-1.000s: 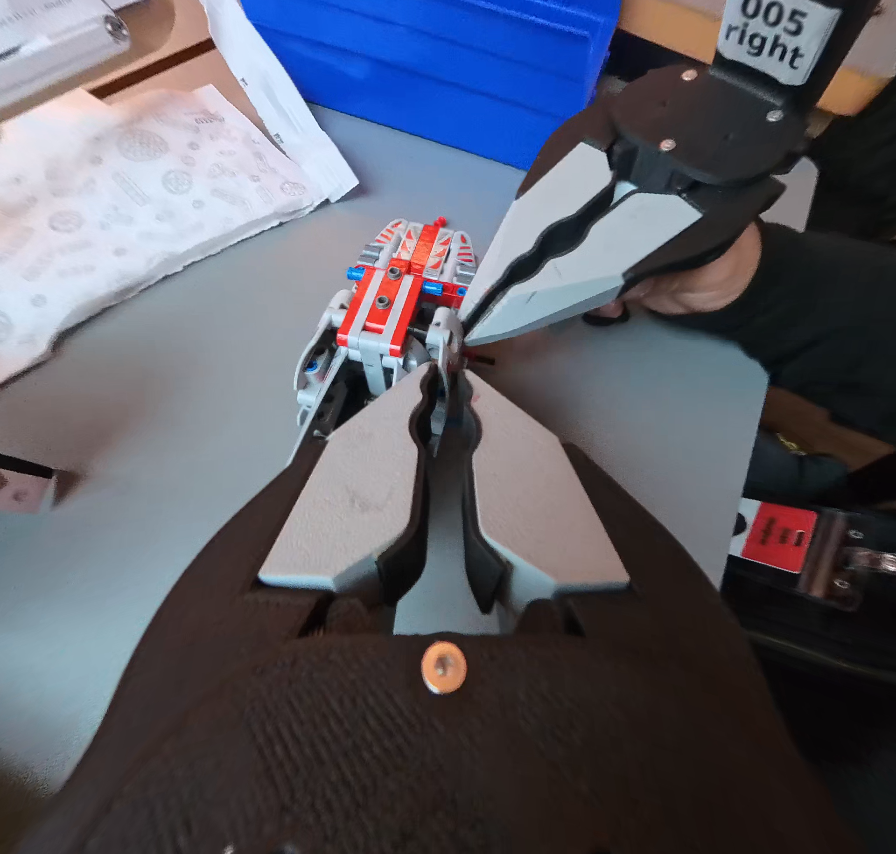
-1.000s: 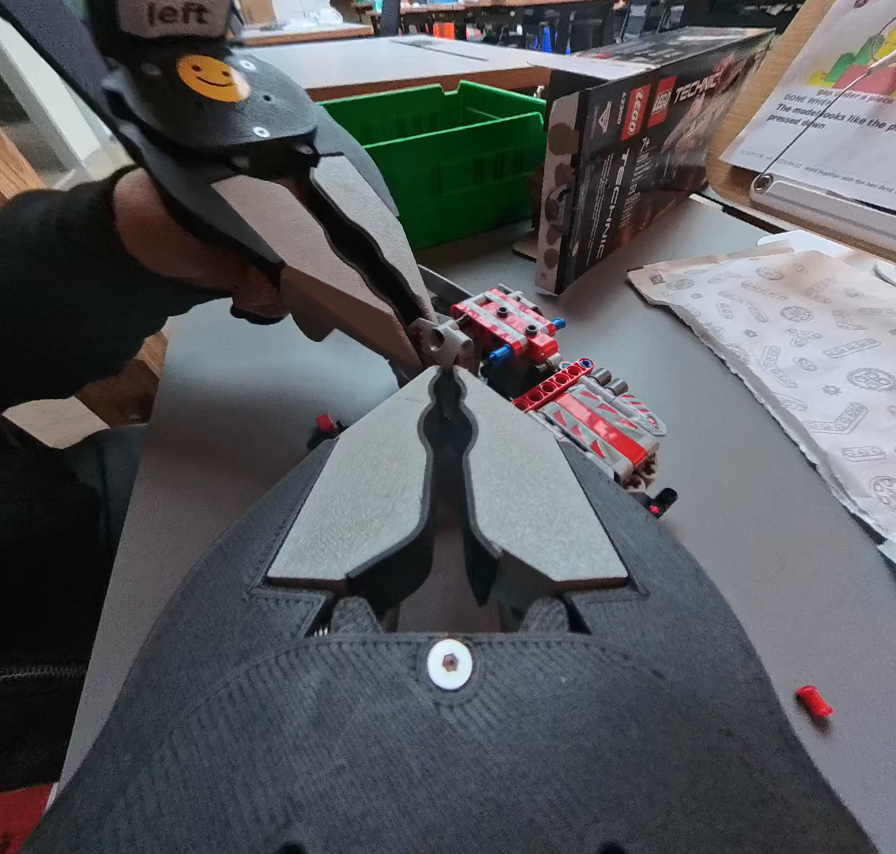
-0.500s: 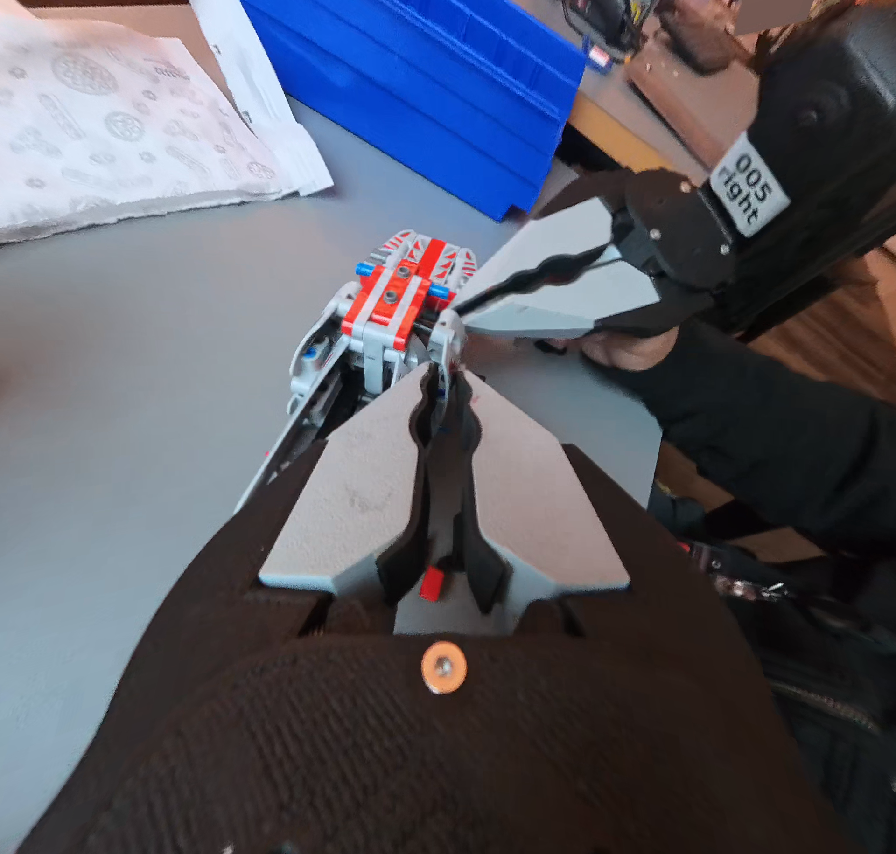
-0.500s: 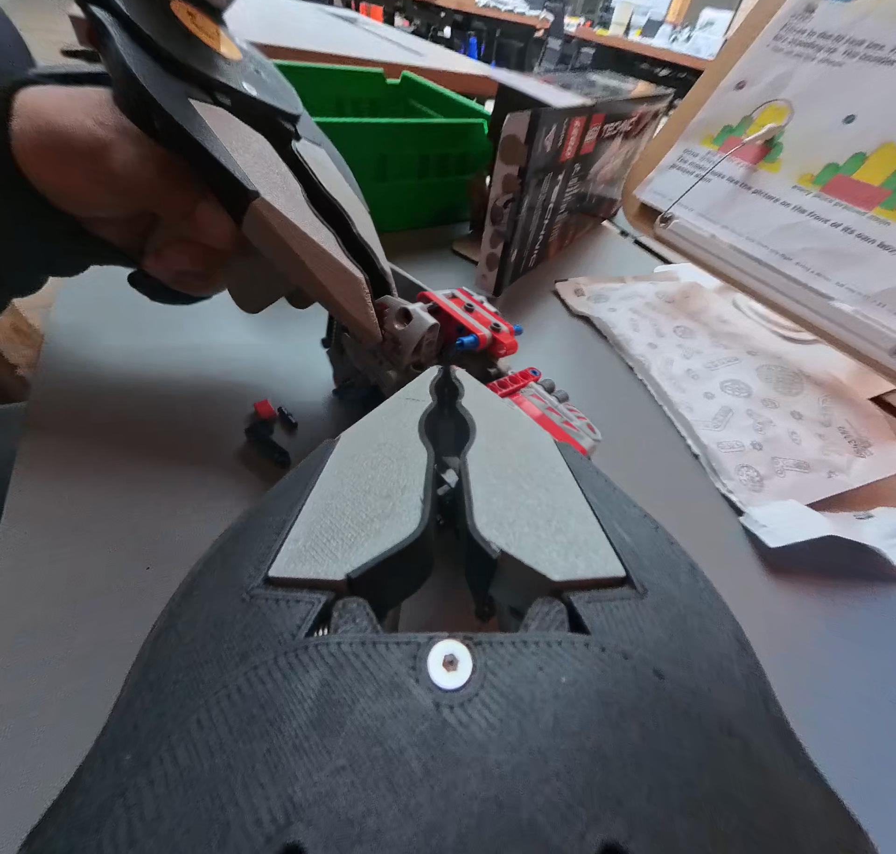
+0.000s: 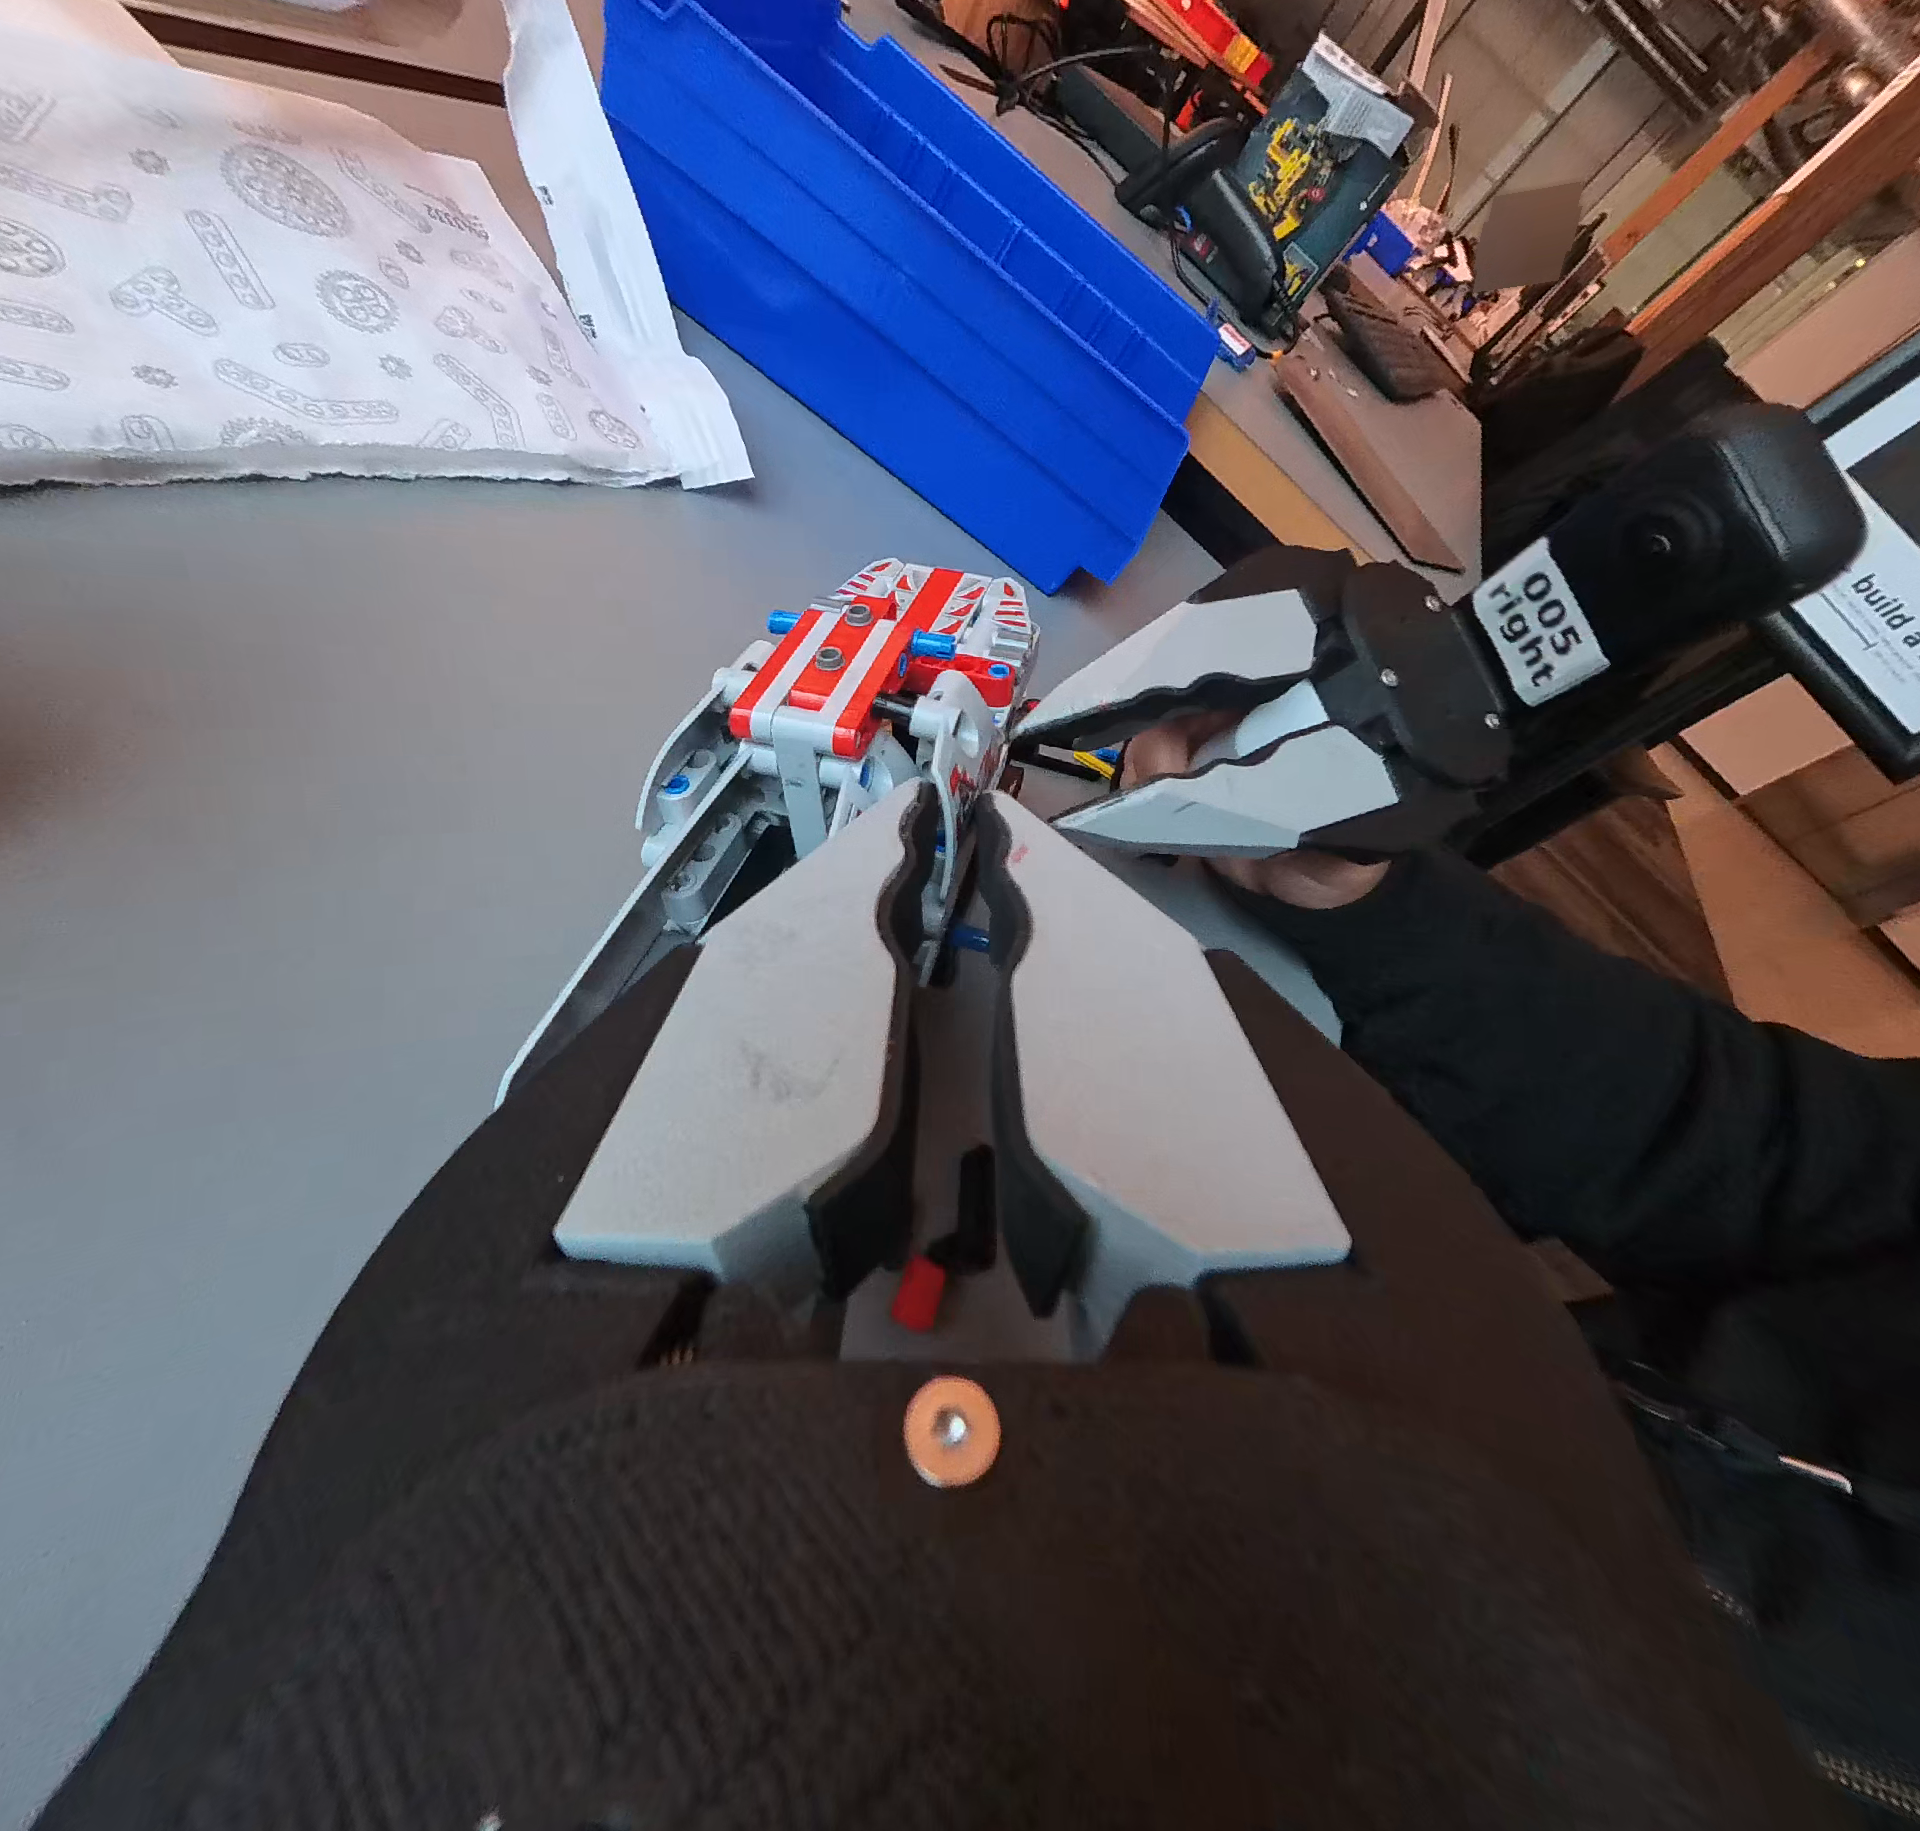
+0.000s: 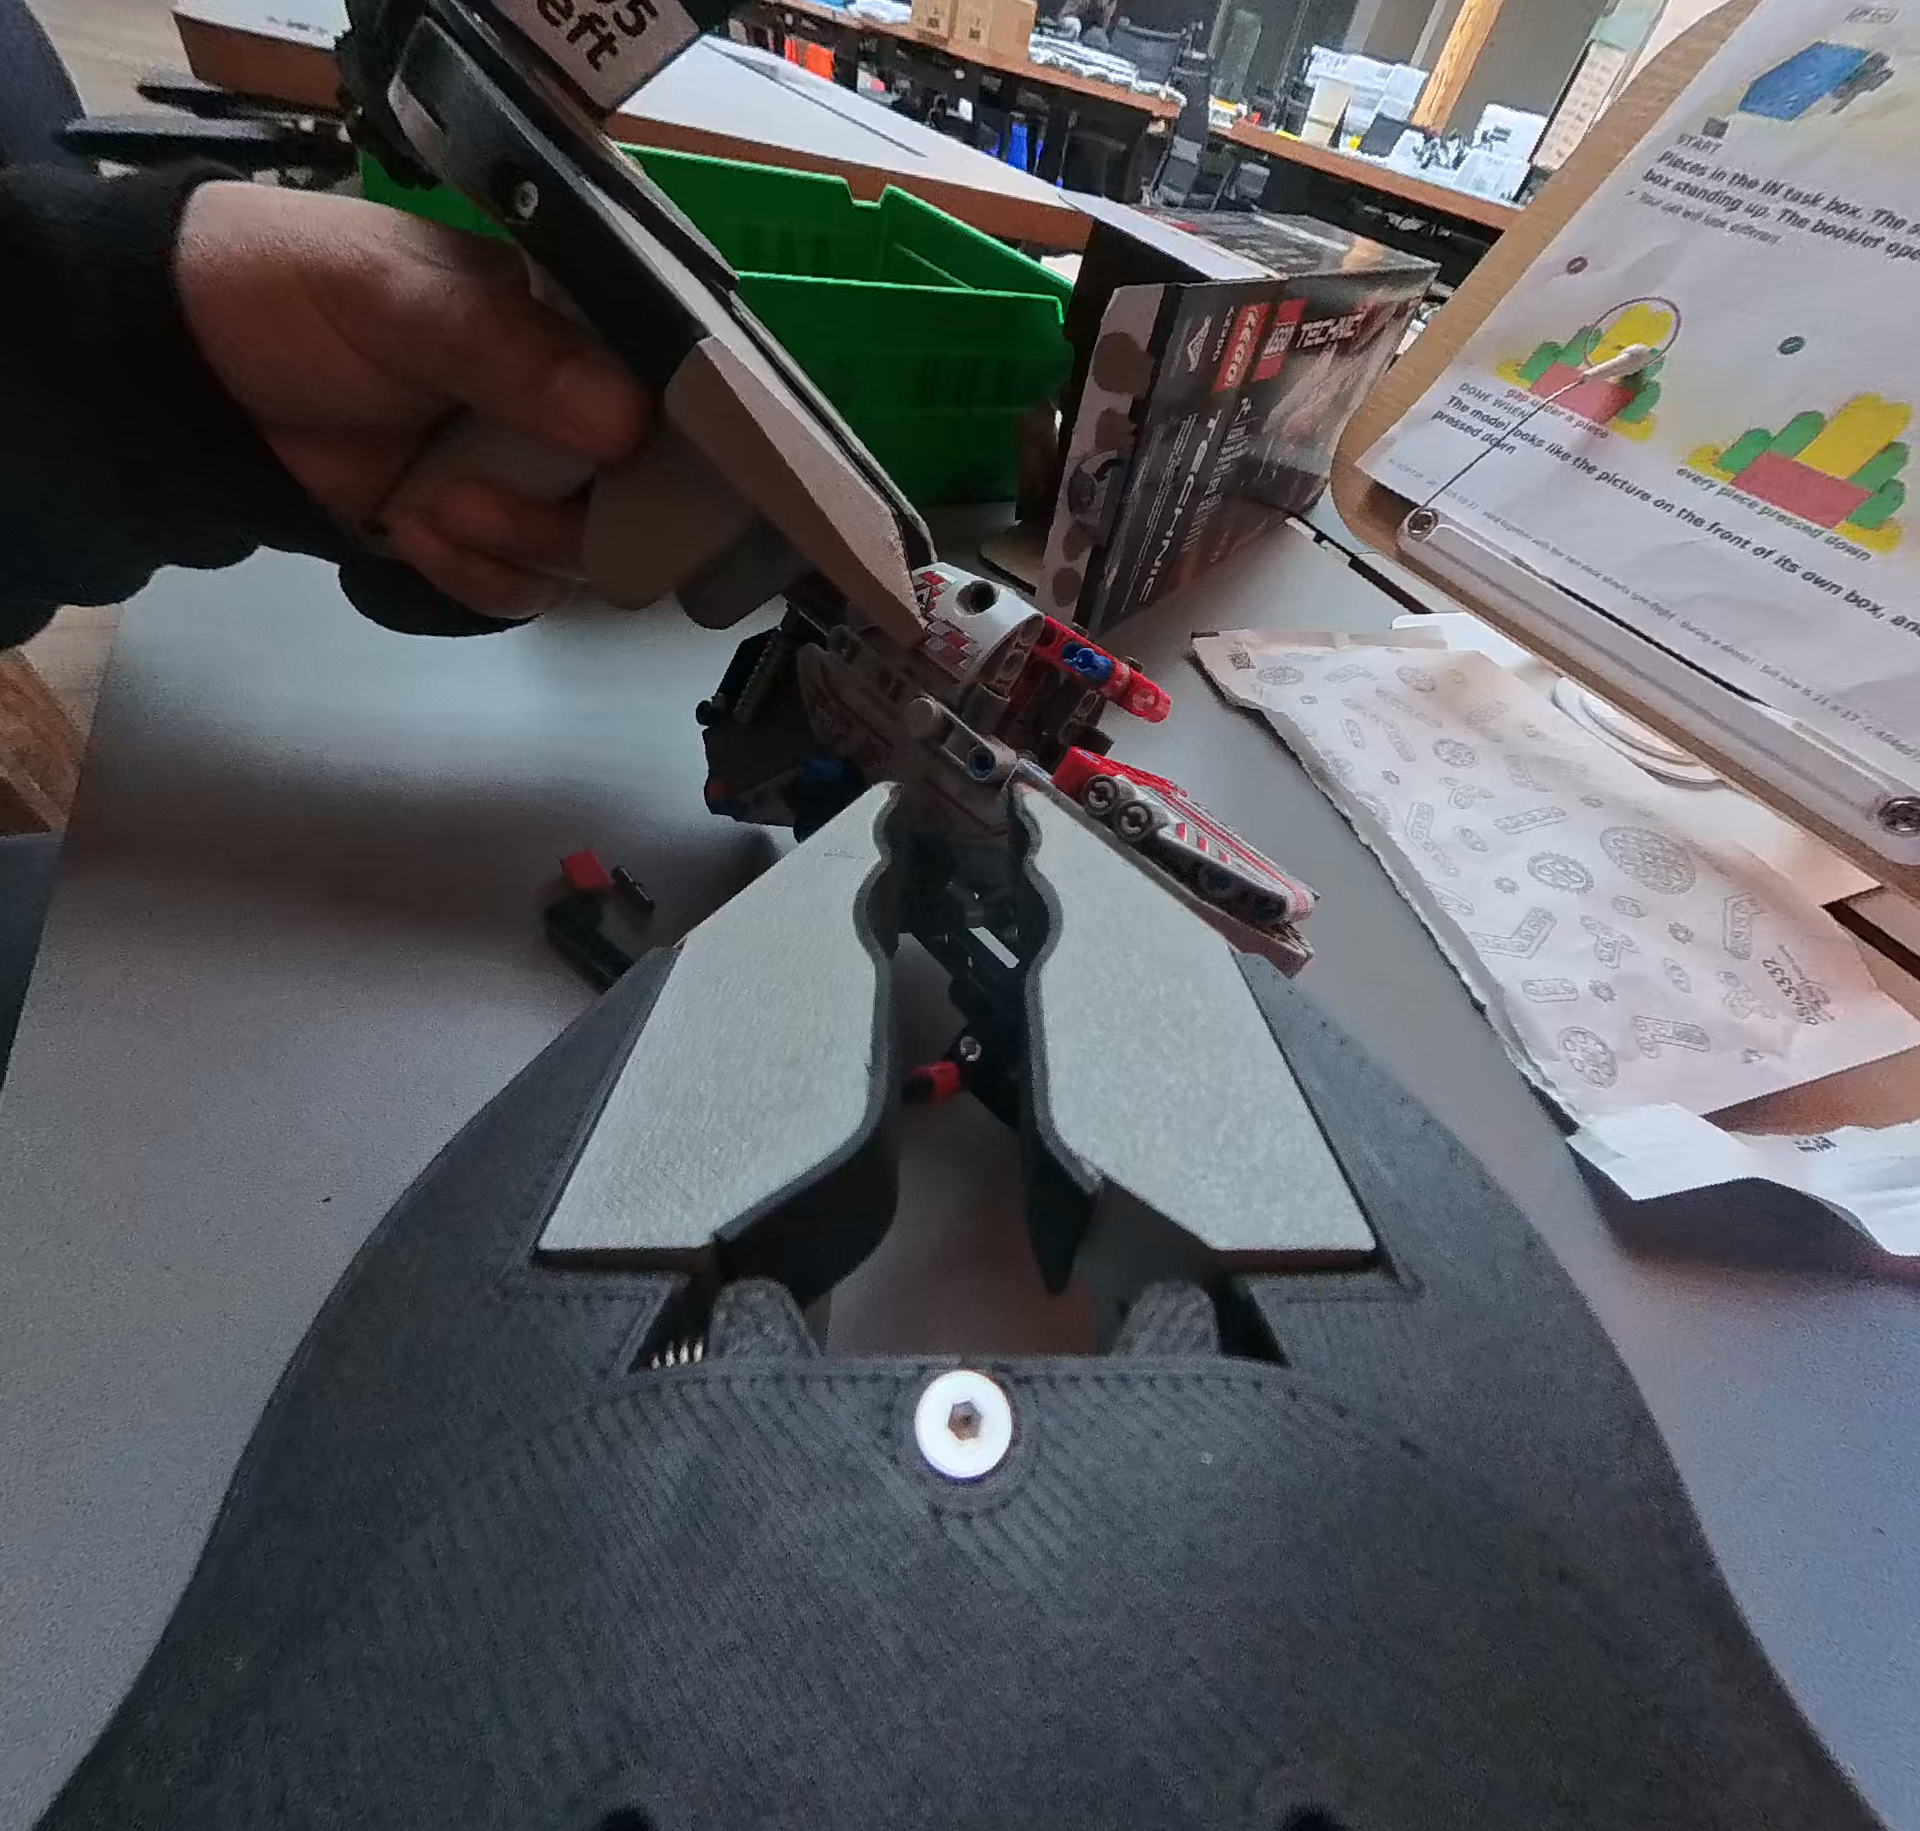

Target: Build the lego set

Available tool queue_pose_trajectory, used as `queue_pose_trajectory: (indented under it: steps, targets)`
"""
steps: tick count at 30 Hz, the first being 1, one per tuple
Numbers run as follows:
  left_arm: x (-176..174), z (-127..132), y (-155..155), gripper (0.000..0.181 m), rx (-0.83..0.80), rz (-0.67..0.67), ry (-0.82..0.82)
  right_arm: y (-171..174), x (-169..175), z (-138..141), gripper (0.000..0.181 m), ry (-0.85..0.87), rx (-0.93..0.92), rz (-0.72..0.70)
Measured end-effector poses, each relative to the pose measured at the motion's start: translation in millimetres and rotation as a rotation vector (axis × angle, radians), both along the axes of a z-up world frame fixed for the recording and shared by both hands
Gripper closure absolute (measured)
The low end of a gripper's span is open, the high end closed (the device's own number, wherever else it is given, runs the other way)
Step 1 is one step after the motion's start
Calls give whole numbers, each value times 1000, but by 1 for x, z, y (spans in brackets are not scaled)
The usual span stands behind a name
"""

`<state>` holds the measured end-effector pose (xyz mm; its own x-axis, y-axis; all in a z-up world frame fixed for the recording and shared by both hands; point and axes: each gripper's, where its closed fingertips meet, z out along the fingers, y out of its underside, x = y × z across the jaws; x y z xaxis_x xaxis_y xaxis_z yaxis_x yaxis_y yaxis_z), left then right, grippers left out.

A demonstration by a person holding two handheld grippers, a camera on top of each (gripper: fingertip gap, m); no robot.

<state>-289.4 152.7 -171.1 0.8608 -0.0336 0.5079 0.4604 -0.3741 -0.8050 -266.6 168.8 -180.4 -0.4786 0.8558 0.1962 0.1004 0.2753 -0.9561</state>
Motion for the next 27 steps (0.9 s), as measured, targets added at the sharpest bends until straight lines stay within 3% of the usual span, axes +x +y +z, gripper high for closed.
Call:
queue_pose_trajectory:
  steps: [13, 24, 27]
  targets:
    - [9, -4, 1, 176, -14, -38, 0, -1, 1, -2, 178, -2, 17, 1]
    - [28, -15, 2, 176, -86, -112, 252, -4, 1, -8, 160, -25, 27, 11]
    - [29, -17, 2, 176, -105, -111, 284, -10, 3, -11, 169, -22, 65, 36]
